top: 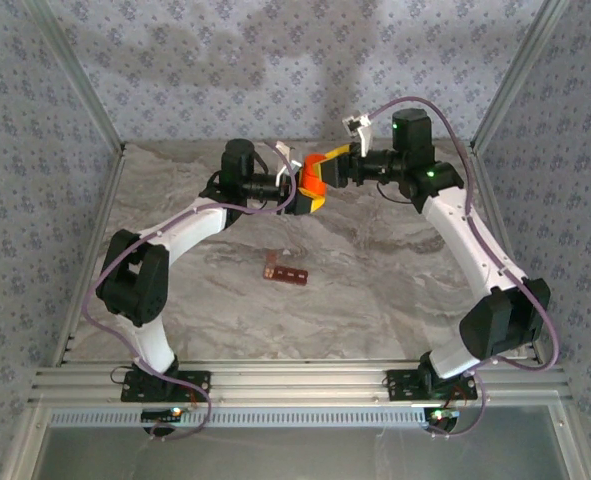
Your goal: Sort the pills into containers
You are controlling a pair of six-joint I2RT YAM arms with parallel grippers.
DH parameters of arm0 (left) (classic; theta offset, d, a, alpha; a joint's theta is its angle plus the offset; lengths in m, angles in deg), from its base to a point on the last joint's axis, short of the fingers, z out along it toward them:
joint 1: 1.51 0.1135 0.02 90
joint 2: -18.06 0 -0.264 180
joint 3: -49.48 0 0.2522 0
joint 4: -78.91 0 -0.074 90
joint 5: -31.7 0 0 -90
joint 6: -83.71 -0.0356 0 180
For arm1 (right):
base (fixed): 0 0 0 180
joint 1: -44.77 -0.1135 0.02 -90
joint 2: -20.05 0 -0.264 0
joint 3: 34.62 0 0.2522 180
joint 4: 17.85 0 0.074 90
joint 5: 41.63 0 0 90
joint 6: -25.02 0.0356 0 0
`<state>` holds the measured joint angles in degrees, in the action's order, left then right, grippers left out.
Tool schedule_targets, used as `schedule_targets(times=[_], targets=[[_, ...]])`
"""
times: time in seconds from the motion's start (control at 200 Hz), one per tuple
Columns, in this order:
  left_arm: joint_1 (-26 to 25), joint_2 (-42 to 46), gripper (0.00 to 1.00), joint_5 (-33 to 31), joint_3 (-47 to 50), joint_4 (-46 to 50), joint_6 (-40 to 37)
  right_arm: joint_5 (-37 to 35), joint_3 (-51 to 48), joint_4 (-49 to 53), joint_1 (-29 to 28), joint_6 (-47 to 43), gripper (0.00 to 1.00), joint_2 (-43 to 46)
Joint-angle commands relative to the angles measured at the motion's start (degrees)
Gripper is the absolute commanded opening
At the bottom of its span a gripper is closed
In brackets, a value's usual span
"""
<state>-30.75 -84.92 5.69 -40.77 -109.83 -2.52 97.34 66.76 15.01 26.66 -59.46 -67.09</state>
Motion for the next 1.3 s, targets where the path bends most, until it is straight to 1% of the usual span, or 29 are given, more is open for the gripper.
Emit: schedule_targets(times=[0.0,0.08,0.135,0.33,0.62,0.74,0.94,1.294], targets=[[0.24,-0.12,0.00,2.42,-2.25,-0.59,0.38,1.83,1.27,-0.35,-0.41,0.11,0.60,-0.54],[0.28,-0.17,0.00,2.38,-2.39,-0.44,0.38,2.02,1.19,-0.07,-0.45,0.06,0.58,-0.58],[0.27,-0.20,0.00,2.45,-2.37,-0.44,0.37,1.83,1.07,0.08,-0.60,-0.07,0.55,-0.67],[0.27,-0.20,0.00,2.21,-2.53,-0.36,0.36,1.46,0.32,0.19,-0.89,-0.07,0.48,-0.60],[0.28,0.41,0.00,-1.44,-1.76,-0.88,-0.28,-4.34,-4.16,-0.62,-3.46,0.11,0.45,1.90],[0.25,0.32,0.00,-1.54,-1.73,-0.82,-0.51,-6.13,-5.91,-1.48,-4.48,0.51,0.44,3.01],[0.31,0.15,0.00,-1.84,-1.65,-0.81,-0.58,-6.69,-6.56,-2.23,-5.14,1.34,0.45,3.77],[0.27,-0.12,0.00,-1.58,-1.82,-1.49,-0.05,-8.76,-5.67,-1.52,-5.36,3.25,0.46,2.09]])
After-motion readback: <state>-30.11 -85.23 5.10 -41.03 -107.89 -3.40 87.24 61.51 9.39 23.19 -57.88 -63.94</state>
